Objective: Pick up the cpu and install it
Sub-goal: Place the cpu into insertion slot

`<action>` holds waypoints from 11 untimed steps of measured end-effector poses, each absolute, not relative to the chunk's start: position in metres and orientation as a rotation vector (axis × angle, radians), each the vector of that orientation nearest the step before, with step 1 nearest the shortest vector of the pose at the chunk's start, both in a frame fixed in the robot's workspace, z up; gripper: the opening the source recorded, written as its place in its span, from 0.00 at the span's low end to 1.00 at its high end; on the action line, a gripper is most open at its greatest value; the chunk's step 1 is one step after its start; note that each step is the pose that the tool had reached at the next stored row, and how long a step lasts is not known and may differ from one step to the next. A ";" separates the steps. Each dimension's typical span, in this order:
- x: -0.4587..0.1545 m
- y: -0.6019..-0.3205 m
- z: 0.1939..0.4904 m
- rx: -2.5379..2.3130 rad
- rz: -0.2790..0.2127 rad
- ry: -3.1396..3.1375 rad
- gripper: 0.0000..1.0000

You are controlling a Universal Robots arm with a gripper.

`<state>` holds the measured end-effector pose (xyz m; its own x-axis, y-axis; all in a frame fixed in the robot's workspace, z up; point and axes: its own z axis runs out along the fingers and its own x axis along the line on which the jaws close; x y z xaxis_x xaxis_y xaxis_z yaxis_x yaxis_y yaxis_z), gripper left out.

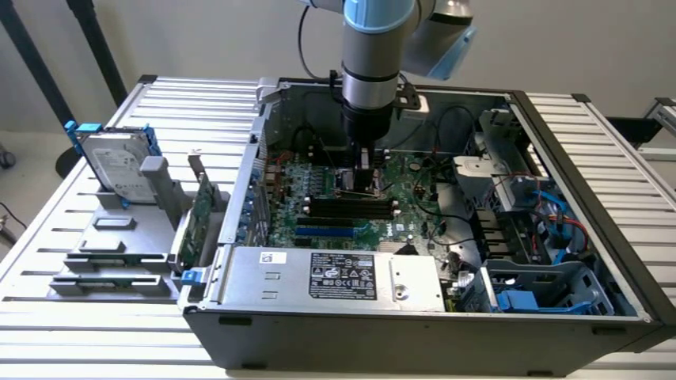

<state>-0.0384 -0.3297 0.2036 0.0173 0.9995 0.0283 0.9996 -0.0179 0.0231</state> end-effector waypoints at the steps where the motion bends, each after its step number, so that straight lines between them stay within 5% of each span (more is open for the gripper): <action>1: -0.038 -0.330 0.203 -2.238 -0.057 -2.199 0.55; 11: -0.038 -0.328 0.202 -2.247 -0.058 -2.189 0.55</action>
<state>-0.0380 -0.3282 0.2020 0.0257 0.9993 0.0288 0.9994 -0.0264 0.0230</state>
